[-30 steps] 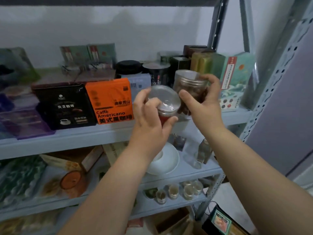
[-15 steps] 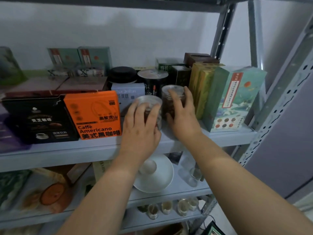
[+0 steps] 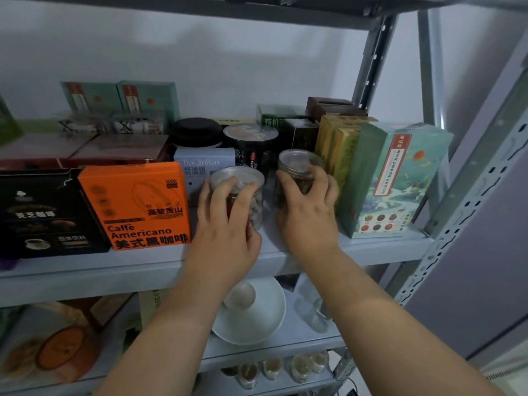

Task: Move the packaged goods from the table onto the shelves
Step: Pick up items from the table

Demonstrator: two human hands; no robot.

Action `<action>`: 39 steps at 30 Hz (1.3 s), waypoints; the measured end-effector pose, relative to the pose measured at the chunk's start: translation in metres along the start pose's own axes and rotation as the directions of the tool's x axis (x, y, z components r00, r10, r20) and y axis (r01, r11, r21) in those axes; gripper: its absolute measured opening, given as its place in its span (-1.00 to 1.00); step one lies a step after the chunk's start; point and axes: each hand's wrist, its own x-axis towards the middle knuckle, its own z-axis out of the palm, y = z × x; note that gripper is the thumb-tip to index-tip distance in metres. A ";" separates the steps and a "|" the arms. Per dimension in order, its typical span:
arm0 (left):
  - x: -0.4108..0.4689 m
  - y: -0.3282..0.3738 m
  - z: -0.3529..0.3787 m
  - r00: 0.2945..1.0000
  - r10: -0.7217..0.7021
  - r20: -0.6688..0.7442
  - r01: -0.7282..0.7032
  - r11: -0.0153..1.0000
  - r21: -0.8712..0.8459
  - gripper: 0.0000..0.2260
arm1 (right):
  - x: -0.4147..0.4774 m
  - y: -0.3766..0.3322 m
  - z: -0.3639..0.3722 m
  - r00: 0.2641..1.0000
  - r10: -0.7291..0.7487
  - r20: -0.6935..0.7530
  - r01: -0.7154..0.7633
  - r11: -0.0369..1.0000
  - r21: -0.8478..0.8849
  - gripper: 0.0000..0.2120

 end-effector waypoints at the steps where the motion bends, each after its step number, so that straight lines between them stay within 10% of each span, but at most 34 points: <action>1: 0.000 0.000 0.000 1.000 -0.002 -0.001 0.002 1.000 -0.002 -0.34 | -0.001 0.000 0.001 1.000 -0.001 -0.001 0.001 1.000 0.003 -0.36; 11: -0.001 0.001 -0.005 0.999 -0.024 0.041 0.026 0.998 -0.052 -0.28 | 0.004 -0.004 0.002 0.973 0.112 0.203 -0.131 0.988 0.083 -0.38; 21: -0.002 -0.001 -0.006 0.994 -0.056 0.095 0.073 0.979 -0.191 -0.41 | -0.008 -0.003 -0.008 0.960 -0.272 -0.069 0.279 0.905 0.320 -0.50; 29: 0.009 -0.002 -0.004 0.907 -0.100 0.409 0.134 0.989 -0.056 -0.35 | -0.007 -0.004 -0.002 0.984 -0.177 0.022 0.165 0.949 0.269 -0.55; 39: 0.008 -0.004 0.003 0.898 -0.140 0.417 0.119 0.990 0.078 -0.35 | -0.004 0.000 0.002 0.963 -0.213 0.168 0.175 0.961 0.215 -0.52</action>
